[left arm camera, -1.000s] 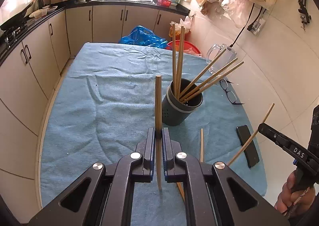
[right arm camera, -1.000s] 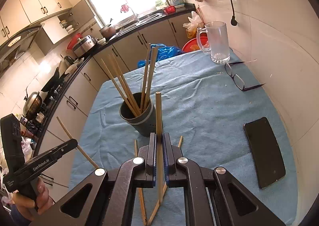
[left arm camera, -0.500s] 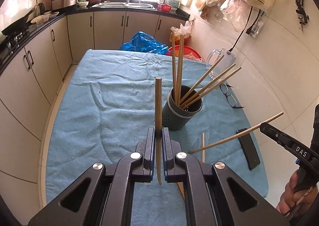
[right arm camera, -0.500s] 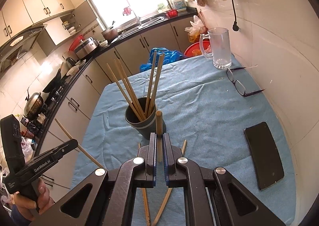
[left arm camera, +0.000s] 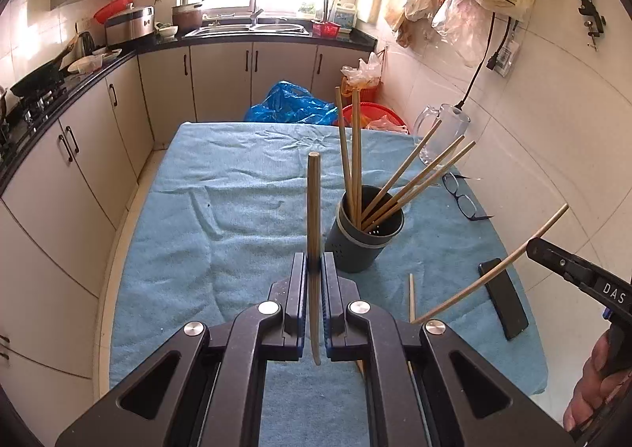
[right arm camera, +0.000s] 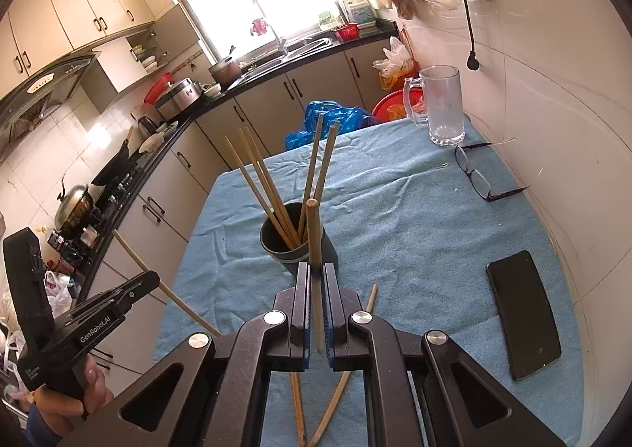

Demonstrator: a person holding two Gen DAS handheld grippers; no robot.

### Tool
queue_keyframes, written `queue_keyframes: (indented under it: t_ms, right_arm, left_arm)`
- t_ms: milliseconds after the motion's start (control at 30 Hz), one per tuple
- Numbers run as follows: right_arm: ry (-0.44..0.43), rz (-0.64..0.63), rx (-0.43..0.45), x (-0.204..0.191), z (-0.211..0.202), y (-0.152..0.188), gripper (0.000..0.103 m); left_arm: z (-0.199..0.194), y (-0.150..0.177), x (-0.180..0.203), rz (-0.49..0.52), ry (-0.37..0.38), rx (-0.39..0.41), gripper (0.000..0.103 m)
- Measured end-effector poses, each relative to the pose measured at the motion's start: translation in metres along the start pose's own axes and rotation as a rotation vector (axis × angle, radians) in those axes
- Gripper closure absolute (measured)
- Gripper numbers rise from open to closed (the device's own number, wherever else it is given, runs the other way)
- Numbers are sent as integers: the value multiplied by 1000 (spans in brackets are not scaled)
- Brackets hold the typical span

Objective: Organize utensils
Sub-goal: 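Lift both held chopsticks upright and carry them toward the black cup, then hold both upright chopsticks above the black cup opening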

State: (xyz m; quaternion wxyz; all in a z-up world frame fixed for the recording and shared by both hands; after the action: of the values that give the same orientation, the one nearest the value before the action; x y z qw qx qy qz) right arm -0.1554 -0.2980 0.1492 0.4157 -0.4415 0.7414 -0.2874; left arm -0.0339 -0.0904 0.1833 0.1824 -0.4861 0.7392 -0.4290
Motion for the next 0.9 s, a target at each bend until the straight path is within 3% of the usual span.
queue_keyframes:
  t_ms: [900]
  right_arm:
    - [-27,13,30,-13,-10,-13,97]
  left_arm:
    - [-8,-12,2,56,-63,51,97]
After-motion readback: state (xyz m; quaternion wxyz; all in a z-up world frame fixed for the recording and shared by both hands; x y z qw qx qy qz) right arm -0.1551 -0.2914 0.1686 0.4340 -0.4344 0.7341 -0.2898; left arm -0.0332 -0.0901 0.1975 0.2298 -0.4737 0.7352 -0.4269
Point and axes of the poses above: each gripper's, at about its wrist camera, not at the fingertips, and z roughly the way its jaws point, x to its right, y to its underside, the point moved 1 cm from there along z, roughly the way its jaws point, and after that the axes turned 11 degrees about x, right-handed, at the moved point
